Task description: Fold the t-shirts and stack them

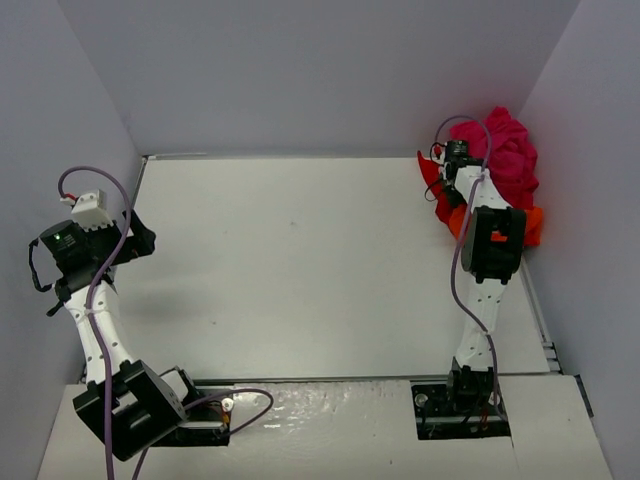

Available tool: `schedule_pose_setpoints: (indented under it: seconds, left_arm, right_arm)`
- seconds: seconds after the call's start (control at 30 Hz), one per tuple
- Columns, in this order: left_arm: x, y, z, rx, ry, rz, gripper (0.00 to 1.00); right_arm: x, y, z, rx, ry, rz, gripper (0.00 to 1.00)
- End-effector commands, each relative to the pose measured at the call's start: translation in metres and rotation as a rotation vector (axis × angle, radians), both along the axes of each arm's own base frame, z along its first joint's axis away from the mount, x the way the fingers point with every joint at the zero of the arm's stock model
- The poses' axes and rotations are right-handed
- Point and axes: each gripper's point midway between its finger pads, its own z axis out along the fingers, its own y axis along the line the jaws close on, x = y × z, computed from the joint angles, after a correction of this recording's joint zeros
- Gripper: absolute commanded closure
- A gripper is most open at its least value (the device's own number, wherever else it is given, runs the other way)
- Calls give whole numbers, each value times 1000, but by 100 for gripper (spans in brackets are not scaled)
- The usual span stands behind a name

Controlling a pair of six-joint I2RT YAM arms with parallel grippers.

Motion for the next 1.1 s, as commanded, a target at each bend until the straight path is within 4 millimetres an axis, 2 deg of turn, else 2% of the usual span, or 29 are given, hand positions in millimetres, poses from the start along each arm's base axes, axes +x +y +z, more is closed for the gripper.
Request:
schedule_pose_setpoints:
  seconds: [0.0,0.13,0.17,0.23,0.27,0.3,0.37,0.4,0.5,0.57,0.63,0.67,0.77,0.83,0.93,1.03,1.07]
  left_arm:
    - [4,4,19,52,-53,-5,3]
    - [4,4,20,55,-54,-4,3]
    - [5,4,20,55,-56,-6,3]
    - [5,4,20,55,-59,-8,3]
    - [5,4,20,55,-61,-10,3]
    - [6,3,20,53,-63,-12,3]
    - [6,2,17,48,-61,-16,3]
    - [5,2,16,49,-61,-15,3]
    - [5,2,11,46,-54,-16,3]
    - [5,2,9,43,-52,-16,3]
    - [6,2,8,39,-49,-18,3]
    - [7,2,8,37,-50,-18,3]
    - [6,3,8,40,-50,-15,3]
    - [6,2,7,43,-47,-15,3]
    - [5,3,6,44,-43,-8,3]
    - [6,5,3,40,-36,-6,3]
    - [6,5,3,39,-35,-7,3]
  right_arm:
    - [4,-11,19,4,-37,-30,100]
    - [-2,-9,37,7,-59,-20,98]
    - [-4,-8,52,6,-82,-10,91]
    - [-7,-8,66,0,-101,0,82]
    - [-11,-9,78,-7,-117,2,73]
    - [-12,-8,85,-12,-129,2,57]
    - [-19,-9,100,-16,-149,4,45]
    - [-23,-9,105,-18,-155,5,43]
    - [-30,-6,114,-14,-166,17,46]
    - [-32,-3,115,1,-168,30,74]
    - [-32,-2,110,11,-161,24,96]
    - [-32,-2,104,16,-151,17,100]
    - [-29,-1,91,26,-131,12,98]
    - [-28,1,80,38,-114,9,93]
    - [-29,4,71,58,-98,13,44]
    - [-28,10,65,73,-88,24,33]
    - [-27,11,64,75,-87,24,32]
